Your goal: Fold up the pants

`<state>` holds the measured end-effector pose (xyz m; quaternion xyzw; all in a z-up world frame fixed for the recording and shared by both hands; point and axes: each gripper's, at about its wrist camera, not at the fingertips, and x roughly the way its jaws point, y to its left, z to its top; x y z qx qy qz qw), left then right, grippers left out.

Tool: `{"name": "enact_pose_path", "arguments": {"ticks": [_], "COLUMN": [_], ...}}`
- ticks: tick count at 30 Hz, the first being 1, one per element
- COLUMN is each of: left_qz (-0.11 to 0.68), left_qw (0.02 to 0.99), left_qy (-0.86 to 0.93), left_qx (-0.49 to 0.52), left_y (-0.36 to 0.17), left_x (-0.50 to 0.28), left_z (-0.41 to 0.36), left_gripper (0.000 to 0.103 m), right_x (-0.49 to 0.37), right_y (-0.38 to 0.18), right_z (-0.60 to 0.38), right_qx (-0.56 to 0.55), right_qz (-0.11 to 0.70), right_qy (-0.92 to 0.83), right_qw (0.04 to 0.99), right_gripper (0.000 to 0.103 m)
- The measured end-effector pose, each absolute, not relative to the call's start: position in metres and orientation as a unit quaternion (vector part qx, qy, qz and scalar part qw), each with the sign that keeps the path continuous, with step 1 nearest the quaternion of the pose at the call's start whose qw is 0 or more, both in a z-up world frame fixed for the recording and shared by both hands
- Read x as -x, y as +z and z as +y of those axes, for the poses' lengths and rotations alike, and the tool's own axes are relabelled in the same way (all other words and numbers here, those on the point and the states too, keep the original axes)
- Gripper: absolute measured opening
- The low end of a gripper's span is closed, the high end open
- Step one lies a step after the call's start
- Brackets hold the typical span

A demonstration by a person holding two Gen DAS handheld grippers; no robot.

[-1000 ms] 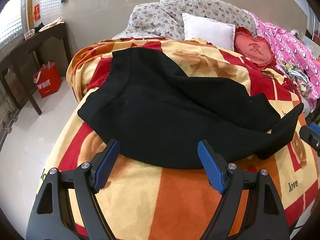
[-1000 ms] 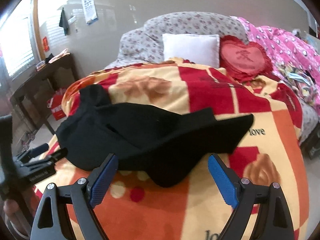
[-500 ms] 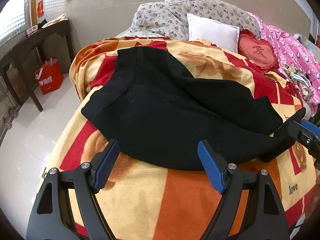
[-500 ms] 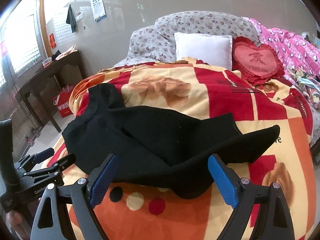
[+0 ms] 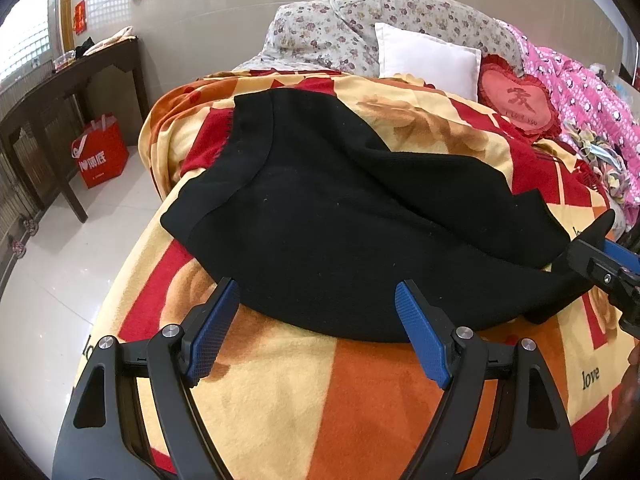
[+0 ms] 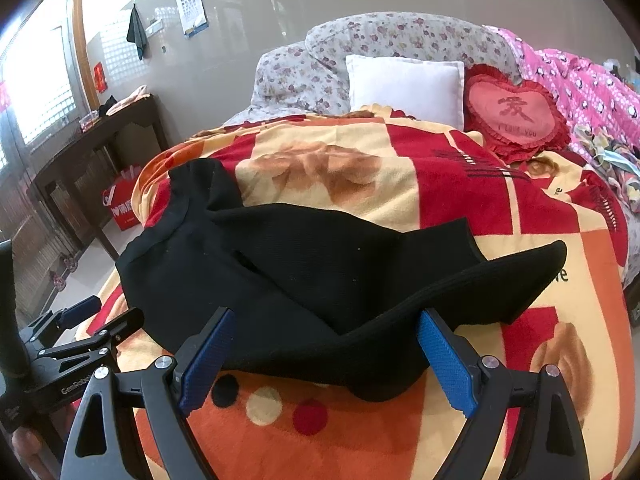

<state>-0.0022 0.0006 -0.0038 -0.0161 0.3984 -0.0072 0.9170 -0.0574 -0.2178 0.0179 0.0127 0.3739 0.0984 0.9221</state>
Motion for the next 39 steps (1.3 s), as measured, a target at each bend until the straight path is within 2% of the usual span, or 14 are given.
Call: {"name": "enact_pose_path", "arguments": {"ticks": [39], "left_qz": [0.42], "left_qw": [0.906], "left_qy": [0.017], "left_qx": [0.041], "left_y": [-0.015], "left_x": [-0.006], "left_z": [0.027], "left_gripper": [0.081], "right_x": [0.049], "right_y": [0.002], "right_z": [-0.221], "right_qx": [-0.019], "right_qz": [0.401], "right_qy": [0.103], "right_qw": [0.91], "right_gripper": [0.09]}}
